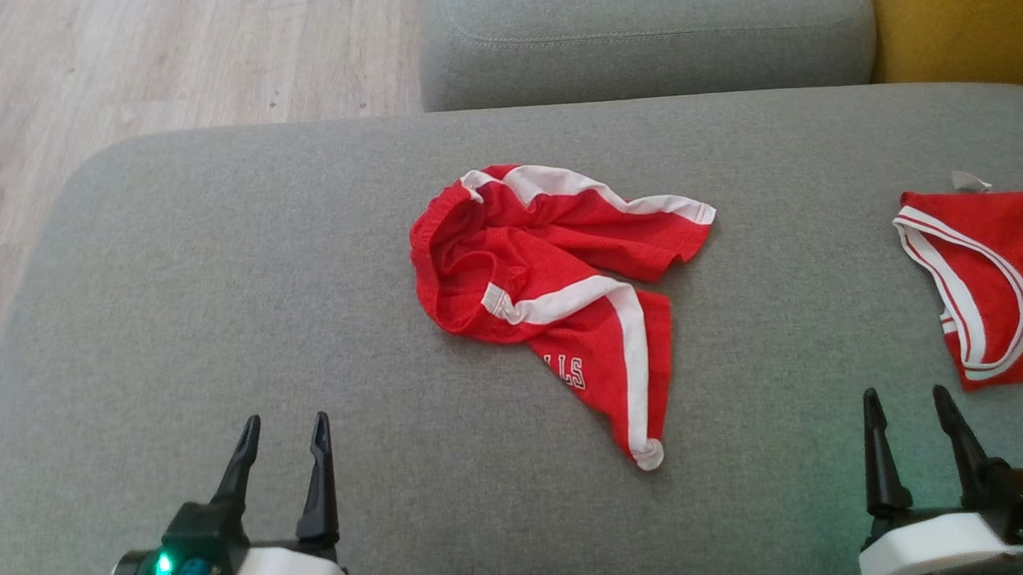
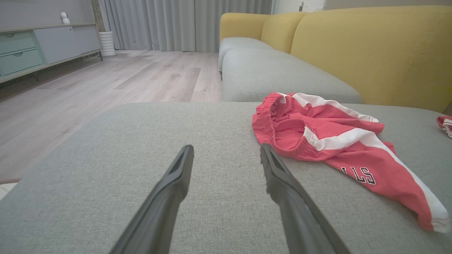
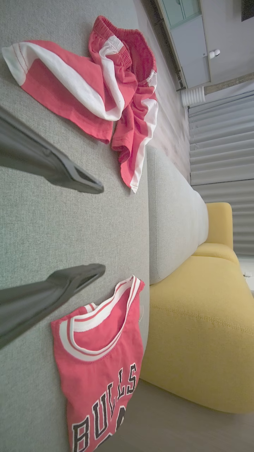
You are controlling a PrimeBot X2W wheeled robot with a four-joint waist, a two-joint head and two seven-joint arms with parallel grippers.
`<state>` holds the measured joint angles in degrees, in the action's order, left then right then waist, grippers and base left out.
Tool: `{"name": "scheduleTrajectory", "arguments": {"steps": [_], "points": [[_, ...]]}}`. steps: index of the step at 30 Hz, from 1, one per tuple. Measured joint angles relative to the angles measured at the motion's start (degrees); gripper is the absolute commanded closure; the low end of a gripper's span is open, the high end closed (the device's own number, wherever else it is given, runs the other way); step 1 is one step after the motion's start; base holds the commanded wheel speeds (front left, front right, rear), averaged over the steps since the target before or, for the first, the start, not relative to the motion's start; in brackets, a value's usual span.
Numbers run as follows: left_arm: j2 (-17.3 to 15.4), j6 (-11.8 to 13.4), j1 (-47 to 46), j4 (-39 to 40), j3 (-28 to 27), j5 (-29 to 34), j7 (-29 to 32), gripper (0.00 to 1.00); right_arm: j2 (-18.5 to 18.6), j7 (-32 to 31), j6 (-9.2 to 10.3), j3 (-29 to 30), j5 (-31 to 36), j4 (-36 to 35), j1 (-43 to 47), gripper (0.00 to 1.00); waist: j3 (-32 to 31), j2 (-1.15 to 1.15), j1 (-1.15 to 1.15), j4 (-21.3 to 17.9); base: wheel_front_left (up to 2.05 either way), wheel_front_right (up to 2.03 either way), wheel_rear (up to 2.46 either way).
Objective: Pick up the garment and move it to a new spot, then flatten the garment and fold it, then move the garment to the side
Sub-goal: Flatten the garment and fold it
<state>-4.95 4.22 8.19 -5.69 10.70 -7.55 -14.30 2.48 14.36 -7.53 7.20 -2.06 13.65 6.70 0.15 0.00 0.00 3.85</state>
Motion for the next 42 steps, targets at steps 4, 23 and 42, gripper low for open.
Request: {"name": "scheduleTrajectory", "arguments": {"steps": [4, 23, 42], "points": [[0.27, -0.73, 0.0, -0.24, -0.82, 0.54, 0.0, 0.0, 0.0, 0.0, 0.0, -0.69, -0.46, 0.16, -0.01, 0.0, -0.01, 0.0, 0.0, -0.47, 0.0, 0.0, 0.0], [2.14, -1.02, -23.19, -16.96, 9.54, -3.78, 4.8, 0.0, 0.0, 0.0, 0.0, -4.56, -0.63, -0.6, -4.79, 0.0, 4.69, 0.0, 0.0, -6.48, 0.0, 0.0, 0.0], [2.8, 1.1, -40.02, -41.21, 18.2, -15.01, 10.17, 1.0, 0.01, 0.0, 0.0, -5.43, -1.05, 0.18, -7.77, 0.0, 10.61, 0.0, 0.01, -12.09, 0.0, 0.0, 0.0]]}}
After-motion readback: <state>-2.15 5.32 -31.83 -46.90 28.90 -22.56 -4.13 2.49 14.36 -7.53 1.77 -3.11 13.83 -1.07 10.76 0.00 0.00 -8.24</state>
